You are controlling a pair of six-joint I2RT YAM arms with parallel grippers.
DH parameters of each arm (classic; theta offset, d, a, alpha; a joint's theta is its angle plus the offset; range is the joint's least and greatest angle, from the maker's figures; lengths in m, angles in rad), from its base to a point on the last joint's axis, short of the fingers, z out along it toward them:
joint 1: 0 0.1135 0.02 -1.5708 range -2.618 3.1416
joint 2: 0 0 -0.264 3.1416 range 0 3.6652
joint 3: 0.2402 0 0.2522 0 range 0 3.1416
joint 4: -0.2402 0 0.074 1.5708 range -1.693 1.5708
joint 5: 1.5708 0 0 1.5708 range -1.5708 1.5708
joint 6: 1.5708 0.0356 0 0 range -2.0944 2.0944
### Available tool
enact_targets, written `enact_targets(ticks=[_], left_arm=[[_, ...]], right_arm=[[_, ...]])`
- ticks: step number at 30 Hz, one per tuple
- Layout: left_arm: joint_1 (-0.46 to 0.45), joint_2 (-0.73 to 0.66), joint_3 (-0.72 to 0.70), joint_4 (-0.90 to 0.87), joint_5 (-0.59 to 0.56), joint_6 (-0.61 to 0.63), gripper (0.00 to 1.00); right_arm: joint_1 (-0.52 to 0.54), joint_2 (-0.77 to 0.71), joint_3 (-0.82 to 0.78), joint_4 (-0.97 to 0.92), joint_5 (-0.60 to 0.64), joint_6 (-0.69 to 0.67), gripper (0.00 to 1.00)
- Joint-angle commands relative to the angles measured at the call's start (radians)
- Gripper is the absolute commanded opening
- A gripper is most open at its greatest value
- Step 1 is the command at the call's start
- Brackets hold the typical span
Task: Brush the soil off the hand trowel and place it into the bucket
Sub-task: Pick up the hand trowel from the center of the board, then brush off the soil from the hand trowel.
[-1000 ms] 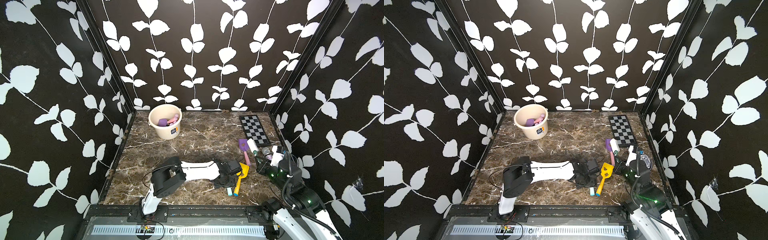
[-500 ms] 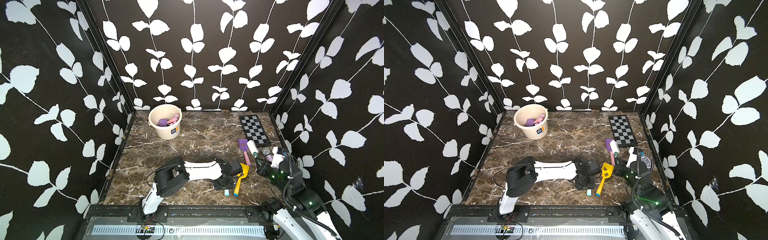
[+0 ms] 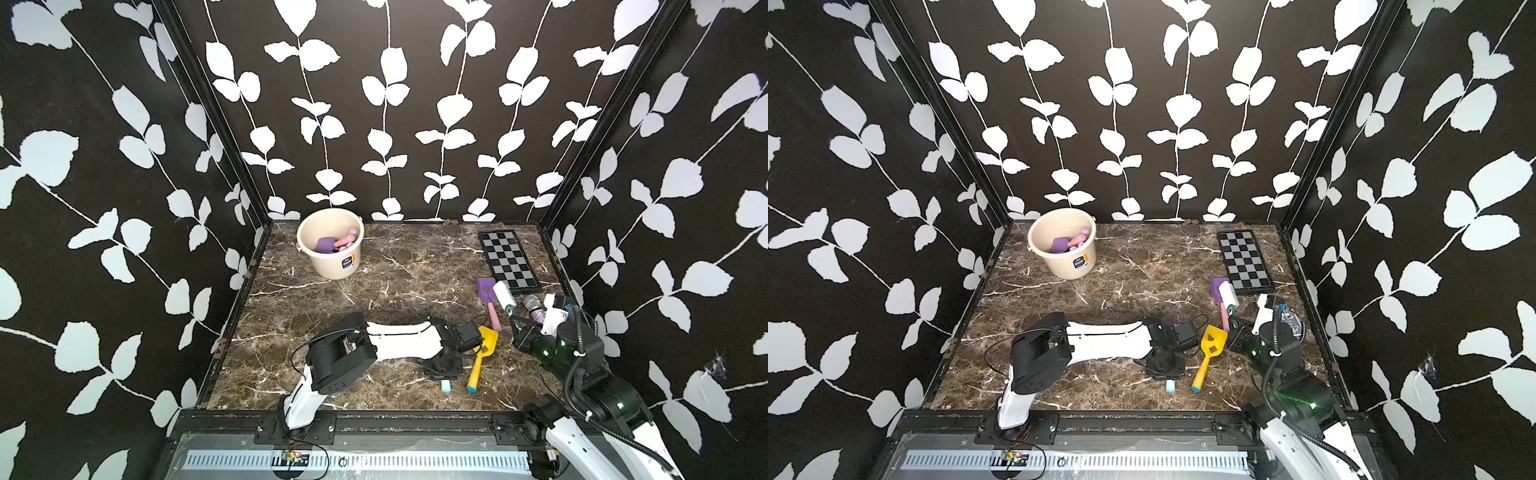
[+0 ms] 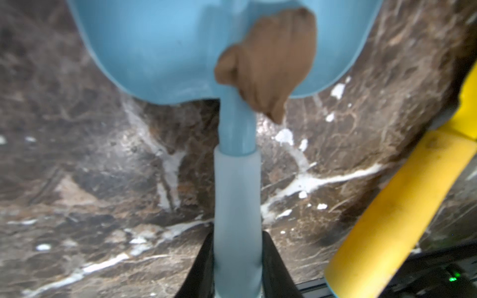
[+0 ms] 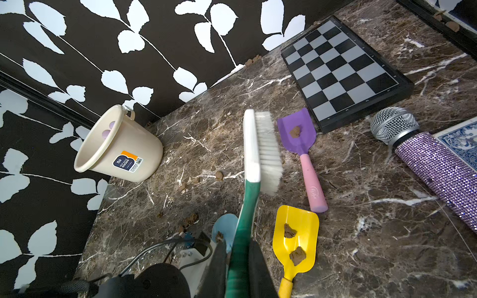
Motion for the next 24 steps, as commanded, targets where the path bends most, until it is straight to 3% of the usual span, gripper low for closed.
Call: enact_targets(ticks=[1,11,17,24], left_arm=[[0.020,-0.101,-0.013,-0.041,0.008,0.065,0.19],[0.124,-0.315,-0.065,-0.232,0.035,0.317,0.00],[0.185,-0.418,-0.061,-0.429,0.012,0.546,0.00],[0.199,-0.571,-0.180,-0.452,0.005,0.610,0.00]], right_arm=[[-0.006,-0.007,0.026,0.013,-0.008,0.028,0.00],[-0.006,0.082,0.054,0.051,-0.177,0.011,0.00],[-0.006,0.184,0.048,0.244,-0.503,-0.057,0.00],[-0.004,0.310,0.006,0.462,-0.826,-0.046,0.00]])
